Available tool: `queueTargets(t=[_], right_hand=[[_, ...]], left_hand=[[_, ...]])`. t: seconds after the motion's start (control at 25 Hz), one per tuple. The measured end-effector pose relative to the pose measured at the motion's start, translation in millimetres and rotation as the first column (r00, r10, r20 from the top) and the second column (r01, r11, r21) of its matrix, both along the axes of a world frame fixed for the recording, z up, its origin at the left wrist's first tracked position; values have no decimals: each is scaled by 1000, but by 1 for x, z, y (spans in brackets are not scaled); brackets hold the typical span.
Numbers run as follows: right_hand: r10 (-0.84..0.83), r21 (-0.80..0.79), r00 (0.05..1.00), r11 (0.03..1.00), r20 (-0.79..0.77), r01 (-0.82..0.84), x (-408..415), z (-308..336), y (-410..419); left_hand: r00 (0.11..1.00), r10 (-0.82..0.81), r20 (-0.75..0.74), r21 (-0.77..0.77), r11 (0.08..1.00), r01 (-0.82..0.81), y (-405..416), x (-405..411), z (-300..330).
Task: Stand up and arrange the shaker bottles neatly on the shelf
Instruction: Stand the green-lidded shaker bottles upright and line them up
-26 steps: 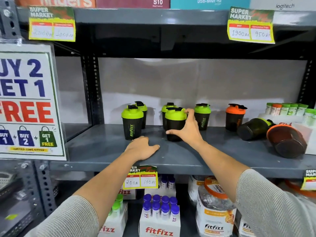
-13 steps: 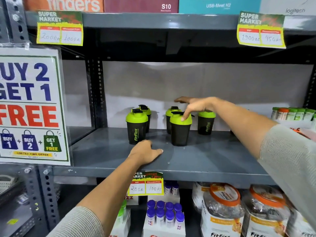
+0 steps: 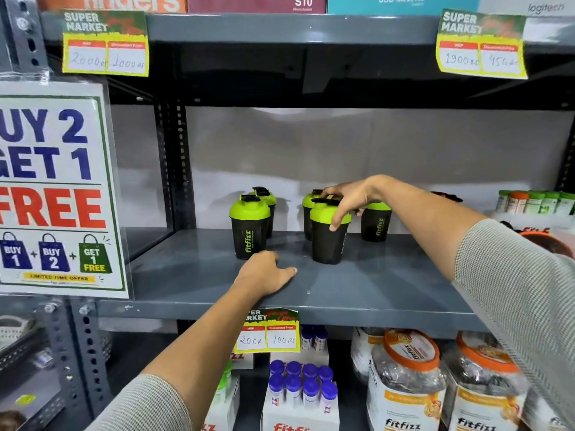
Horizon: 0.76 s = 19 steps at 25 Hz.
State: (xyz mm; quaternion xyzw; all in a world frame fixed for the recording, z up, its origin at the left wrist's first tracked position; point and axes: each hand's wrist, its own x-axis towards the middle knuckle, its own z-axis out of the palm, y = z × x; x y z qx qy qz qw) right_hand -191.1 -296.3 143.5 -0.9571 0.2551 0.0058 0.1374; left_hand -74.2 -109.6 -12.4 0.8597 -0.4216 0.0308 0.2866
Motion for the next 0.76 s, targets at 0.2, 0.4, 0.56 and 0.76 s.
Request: queueTargets(t=[0.2,0.4,0.56,0.76], right_hand=[[-106,-214,992,969,71,119,5,10,23],[-244,-360,970,904,7,230,11,14,55],[-267,-381,963,894,-27,237,18,1,63],[-270,-274,962,924,22,266,19,-5,55]], left_hand=[[1000,7,-12,-2,1000,-7,1,-3,1],[999,24,-22,2,1000,-24,2,-7,3],[1000,24,-17,5,1000,-24,2,-7,3],[1000,25,6,10,1000,-25,2,-5,3]])
